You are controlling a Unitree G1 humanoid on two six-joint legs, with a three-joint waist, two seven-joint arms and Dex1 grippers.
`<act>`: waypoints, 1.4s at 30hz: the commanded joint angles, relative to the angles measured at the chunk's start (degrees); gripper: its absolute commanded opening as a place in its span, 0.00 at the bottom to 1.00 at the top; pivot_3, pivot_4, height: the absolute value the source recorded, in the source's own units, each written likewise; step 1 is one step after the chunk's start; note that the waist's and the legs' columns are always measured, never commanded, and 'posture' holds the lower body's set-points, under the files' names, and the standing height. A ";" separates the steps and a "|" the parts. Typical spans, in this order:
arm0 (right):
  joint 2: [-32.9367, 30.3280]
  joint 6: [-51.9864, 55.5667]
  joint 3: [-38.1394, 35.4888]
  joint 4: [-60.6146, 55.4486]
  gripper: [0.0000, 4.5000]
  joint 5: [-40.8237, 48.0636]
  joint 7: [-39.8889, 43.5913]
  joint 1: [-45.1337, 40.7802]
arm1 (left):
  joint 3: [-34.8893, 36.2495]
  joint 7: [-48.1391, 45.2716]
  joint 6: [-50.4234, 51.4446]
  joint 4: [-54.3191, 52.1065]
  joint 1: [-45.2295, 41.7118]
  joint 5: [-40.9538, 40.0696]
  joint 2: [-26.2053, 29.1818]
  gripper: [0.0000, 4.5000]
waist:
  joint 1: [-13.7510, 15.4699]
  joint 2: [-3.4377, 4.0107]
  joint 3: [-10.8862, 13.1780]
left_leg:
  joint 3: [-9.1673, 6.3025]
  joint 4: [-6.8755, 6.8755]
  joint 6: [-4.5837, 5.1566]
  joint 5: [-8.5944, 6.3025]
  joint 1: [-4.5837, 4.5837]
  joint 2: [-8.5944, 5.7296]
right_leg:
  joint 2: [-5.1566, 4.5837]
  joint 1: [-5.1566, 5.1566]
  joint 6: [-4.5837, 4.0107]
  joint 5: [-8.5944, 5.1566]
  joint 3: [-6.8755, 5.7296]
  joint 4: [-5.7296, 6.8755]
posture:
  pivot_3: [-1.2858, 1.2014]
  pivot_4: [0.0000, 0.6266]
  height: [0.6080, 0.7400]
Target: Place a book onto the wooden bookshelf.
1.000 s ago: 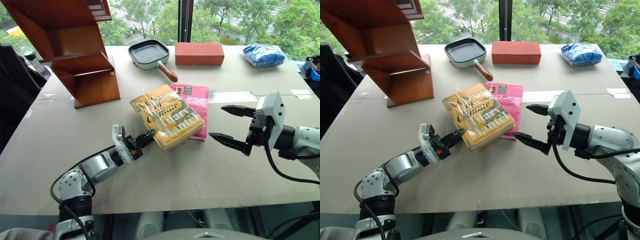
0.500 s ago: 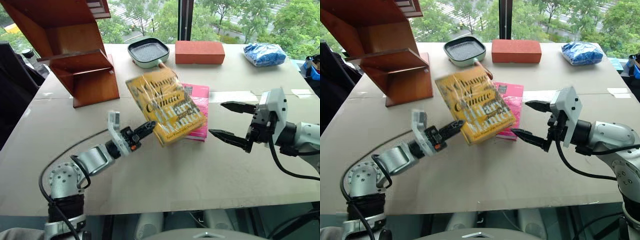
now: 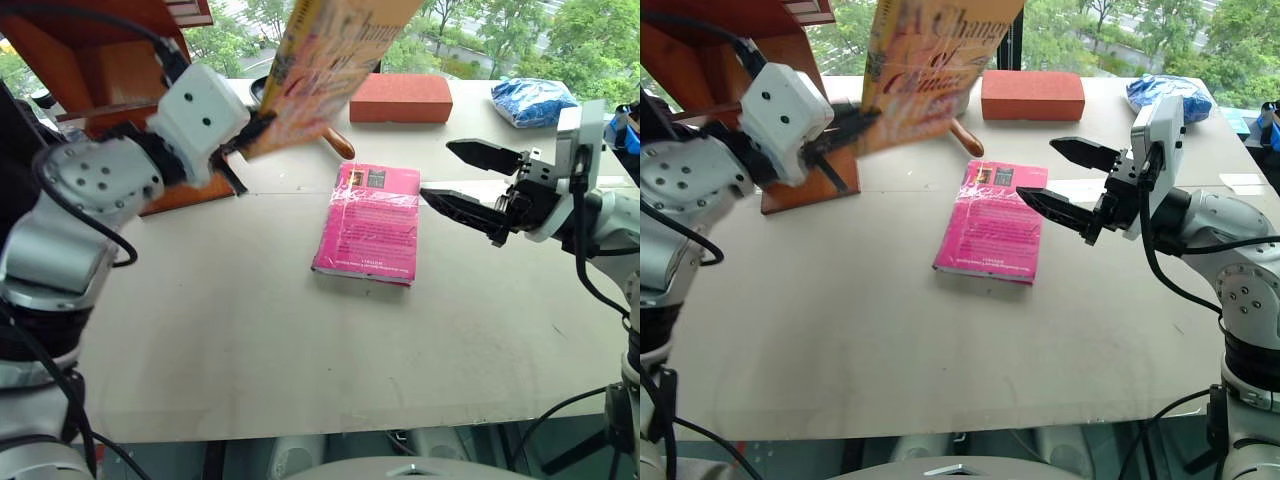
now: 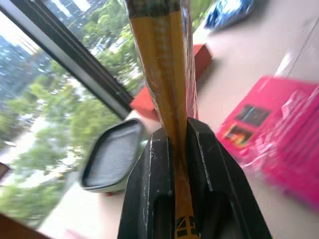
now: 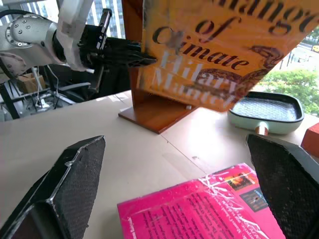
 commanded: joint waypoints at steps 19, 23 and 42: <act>4.19 -2.72 -0.23 2.42 1.00 6.68 -2.77 -9.51 | 7.98 -0.79 -7.37 15.46 7.33 33.01 14.31 0.00 | -0.03 0.00 0.01 | 0.16 -0.14 0.00 0.00 -0.13 0.08 | -0.04 -0.36 0.01 0.01 0.00 0.28 | 0.52 0.24 1.00; 4.39 -2.81 -0.19 2.14 1.00 6.71 -3.20 -9.20 | 7.29 -1.96 -6.62 15.60 7.39 34.72 13.68 0.00 | -0.06 0.00 0.01 | 0.16 -0.14 0.00 0.01 -0.13 0.09 | -0.02 -0.42 0.01 0.01 0.00 0.38 | 0.52 0.24 1.00; 4.17 -2.93 -0.32 1.89 1.00 6.80 -3.49 -8.61 | 10.90 -7.57 1.53 11.85 11.62 34.86 11.36 0.79 | -0.22 0.00 0.00 | 0.19 0.27 0.00 0.01 -0.04 0.10 | 0.00 -0.46 0.00 0.00 0.07 1.00 | 0.52 0.24 1.00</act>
